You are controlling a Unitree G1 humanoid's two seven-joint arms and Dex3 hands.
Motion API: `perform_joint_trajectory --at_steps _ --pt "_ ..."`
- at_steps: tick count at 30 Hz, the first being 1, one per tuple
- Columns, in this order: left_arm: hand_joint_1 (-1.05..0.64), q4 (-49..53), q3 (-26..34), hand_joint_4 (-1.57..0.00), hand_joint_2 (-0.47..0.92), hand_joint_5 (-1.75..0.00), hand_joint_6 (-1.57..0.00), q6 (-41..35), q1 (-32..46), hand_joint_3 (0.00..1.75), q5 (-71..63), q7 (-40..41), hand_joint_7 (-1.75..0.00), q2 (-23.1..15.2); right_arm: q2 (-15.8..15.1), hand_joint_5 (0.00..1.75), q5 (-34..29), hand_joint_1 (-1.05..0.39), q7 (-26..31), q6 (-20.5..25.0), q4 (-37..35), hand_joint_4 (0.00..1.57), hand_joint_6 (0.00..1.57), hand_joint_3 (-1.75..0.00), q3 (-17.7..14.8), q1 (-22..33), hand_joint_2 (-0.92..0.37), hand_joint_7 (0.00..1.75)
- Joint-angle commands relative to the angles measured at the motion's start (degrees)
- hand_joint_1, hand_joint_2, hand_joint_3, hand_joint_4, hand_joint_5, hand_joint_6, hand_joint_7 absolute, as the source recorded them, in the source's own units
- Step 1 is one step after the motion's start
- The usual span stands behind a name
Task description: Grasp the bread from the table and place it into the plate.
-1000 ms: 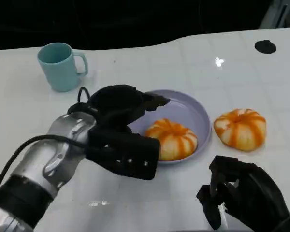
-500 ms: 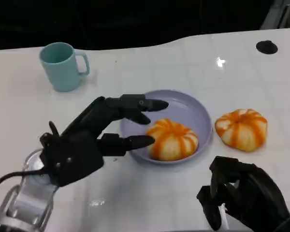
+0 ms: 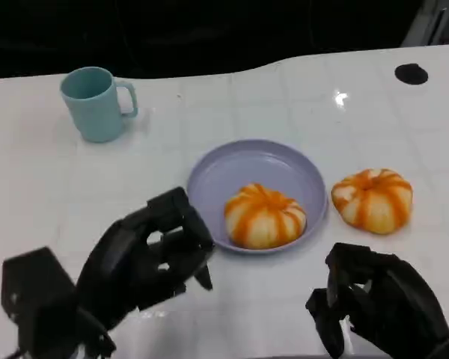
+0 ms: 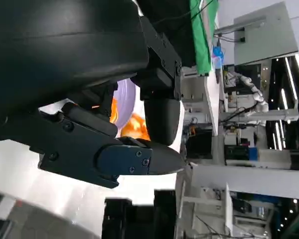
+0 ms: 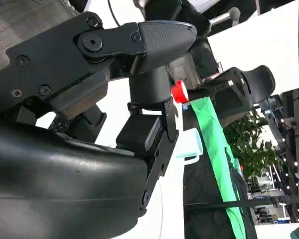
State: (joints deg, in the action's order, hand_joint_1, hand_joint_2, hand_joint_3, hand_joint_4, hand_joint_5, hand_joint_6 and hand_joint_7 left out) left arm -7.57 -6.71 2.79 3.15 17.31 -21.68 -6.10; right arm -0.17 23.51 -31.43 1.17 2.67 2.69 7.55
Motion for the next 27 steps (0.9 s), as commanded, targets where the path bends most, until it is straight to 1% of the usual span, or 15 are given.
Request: perform_joint_trajectory --at_steps 1,5,8,12,16,21,27 --pt "-0.59 -3.54 0.66 -0.77 0.92 -1.75 -0.54 -3.7 4.85 0.4 1.87 0.41 -1.75 0.15 -0.71 1.67 0.82 -0.96 0.09 0.75 1.02 1.2 1.03 -0.46 -0.46 0.45 -0.75 1.52" --pt "-0.6 -4.81 0.38 -0.86 0.92 -1.75 -0.61 -5.5 7.34 0.38 2.42 -0.37 -1.75 0.16 -0.93 1.66 0.84 -0.97 -0.06 1.05 1.13 1.2 1.03 -0.46 -0.71 0.45 -0.74 1.52" --pt "-0.58 -4.57 0.63 -0.9 0.92 -1.75 -0.64 -6.96 7.82 0.39 4.33 -0.96 -1.75 0.95 -1.14 1.66 0.65 -0.96 -0.47 0.52 0.77 1.2 1.03 -0.46 -0.9 0.34 -0.75 1.52" --pt "-0.57 -2.97 1.48 -0.91 0.92 -1.75 -0.64 -8.36 7.74 0.4 8.16 -3.67 -1.75 1.34 -1.28 1.67 0.36 -0.98 -0.36 0.36 0.65 1.2 1.03 -0.45 -1.03 0.14 -0.75 1.53" --pt "-0.57 -1.56 2.04 -0.9 0.92 -1.75 -0.64 -8.74 7.26 0.4 9.28 -5.63 -1.75 1.04 -1.45 1.67 0.76 -0.96 -0.88 0.2 0.14 1.2 1.03 -0.45 -1.29 -0.17 -0.76 1.53" --pt "-0.58 -1.24 2.73 -0.9 0.92 -1.75 -0.65 -12.64 6.57 0.37 10.39 -6.88 -1.75 0.2 -1.46 1.66 0.67 -0.97 -0.7 0.46 -0.03 1.21 1.04 -0.43 -1.52 -0.37 -0.76 1.51" --pt "-0.57 0.43 3.49 -0.92 0.92 -1.75 -0.67 -14.59 5.62 0.34 12.29 -8.73 -1.75 0.79 -1.16 1.66 0.54 -0.96 -1.23 -0.28 -1.11 1.2 1.03 -0.43 -1.69 -0.88 -0.76 1.52"
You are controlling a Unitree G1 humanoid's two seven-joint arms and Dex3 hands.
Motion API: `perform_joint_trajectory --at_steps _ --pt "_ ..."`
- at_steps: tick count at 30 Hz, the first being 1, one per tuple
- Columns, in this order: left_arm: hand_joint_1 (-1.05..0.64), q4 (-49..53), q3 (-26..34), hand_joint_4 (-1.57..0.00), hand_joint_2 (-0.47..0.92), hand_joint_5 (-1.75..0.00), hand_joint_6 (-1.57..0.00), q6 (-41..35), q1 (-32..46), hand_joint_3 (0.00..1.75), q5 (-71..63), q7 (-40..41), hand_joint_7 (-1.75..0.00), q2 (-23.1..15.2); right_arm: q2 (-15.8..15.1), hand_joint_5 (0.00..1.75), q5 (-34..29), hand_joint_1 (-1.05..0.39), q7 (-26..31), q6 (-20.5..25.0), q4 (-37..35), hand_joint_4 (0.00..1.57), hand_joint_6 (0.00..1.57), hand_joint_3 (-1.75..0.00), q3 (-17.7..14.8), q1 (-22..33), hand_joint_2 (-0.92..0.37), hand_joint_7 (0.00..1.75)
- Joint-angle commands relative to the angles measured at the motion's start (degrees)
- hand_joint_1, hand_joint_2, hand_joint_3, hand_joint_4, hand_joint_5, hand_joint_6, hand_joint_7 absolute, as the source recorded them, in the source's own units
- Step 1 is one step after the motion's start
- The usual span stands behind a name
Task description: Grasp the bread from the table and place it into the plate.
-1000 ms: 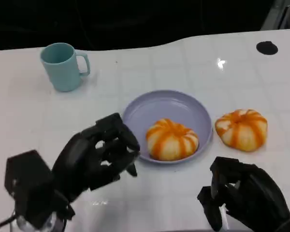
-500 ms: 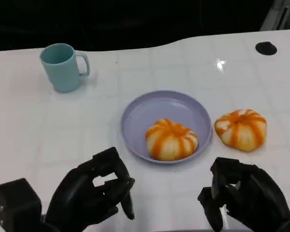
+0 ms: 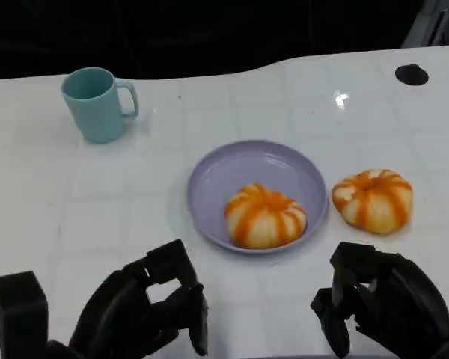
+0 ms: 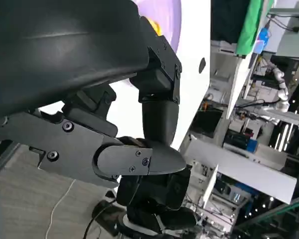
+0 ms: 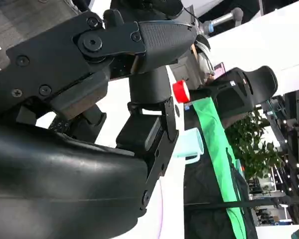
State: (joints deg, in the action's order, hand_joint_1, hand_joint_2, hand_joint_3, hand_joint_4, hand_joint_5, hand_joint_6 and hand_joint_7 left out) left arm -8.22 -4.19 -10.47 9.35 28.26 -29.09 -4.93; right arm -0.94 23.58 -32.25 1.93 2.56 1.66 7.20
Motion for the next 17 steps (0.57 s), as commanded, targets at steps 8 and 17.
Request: perform_joint_trajectory --at_steps 8,17 --pt "-0.58 1.46 0.74 -0.92 0.92 -1.75 -0.67 -1.7 -0.35 0.32 0.61 -1.5 -1.75 -0.05 -0.2 1.66 0.39 -0.98 -0.22 -1.0 -1.63 1.2 1.04 -0.43 -0.66 -1.03 -0.76 1.52" --pt "-0.59 3.88 1.48 -0.92 0.92 -1.75 -0.66 -0.02 -0.82 0.3 0.82 -4.15 -1.75 0.15 0.29 1.66 0.24 -0.98 -0.64 -1.95 -3.11 1.2 1.04 -0.41 -0.49 -1.42 -0.76 1.51"
